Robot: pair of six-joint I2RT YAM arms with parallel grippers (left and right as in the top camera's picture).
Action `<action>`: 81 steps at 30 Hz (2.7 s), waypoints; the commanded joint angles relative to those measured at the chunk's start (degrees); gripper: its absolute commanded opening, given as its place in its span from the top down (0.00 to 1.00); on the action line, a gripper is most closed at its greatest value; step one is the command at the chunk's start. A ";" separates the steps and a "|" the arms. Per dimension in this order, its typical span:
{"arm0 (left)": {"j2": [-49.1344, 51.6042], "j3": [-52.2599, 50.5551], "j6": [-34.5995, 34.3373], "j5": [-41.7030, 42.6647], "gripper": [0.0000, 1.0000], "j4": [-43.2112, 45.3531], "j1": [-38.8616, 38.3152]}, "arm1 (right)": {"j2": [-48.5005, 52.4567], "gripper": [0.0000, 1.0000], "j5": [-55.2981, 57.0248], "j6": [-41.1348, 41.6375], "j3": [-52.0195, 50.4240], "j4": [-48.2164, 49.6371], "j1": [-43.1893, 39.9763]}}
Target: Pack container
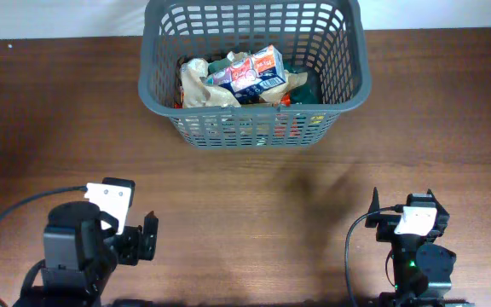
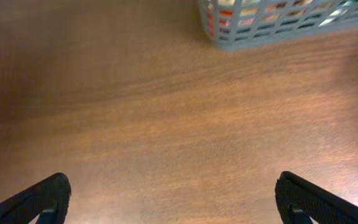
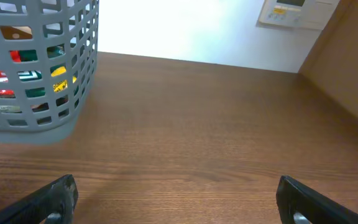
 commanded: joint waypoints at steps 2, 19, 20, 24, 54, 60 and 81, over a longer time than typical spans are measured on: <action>-0.50 -1.66 -0.48 -2.16 0.01 -0.26 -0.09 | -0.59 0.01 0.68 -0.22 -0.42 0.04 -0.15; -7.32 -28.46 -0.48 3.89 0.01 50.71 -0.07 | -0.59 0.01 0.68 -0.22 -0.42 0.02 -0.15; -8.68 -31.12 -0.48 3.78 0.01 52.85 -0.07 | -0.59 0.01 0.68 -0.22 -0.42 0.04 -0.15; -15.21 -41.09 -0.48 2.91 0.01 58.64 -0.07 | -0.59 0.01 0.68 -0.22 -0.42 0.04 -0.15; -38.21 -56.57 -0.46 2.43 0.01 57.57 2.97 | -0.59 0.01 0.68 -0.22 -0.42 0.04 -0.15; -38.21 -56.57 -0.46 2.43 0.01 57.57 2.97 | -0.59 0.01 0.68 -0.22 -0.42 0.04 -0.15; -38.21 -56.57 -0.46 2.43 0.01 57.57 2.95 | -0.59 0.01 0.68 -0.24 -0.42 0.04 -0.15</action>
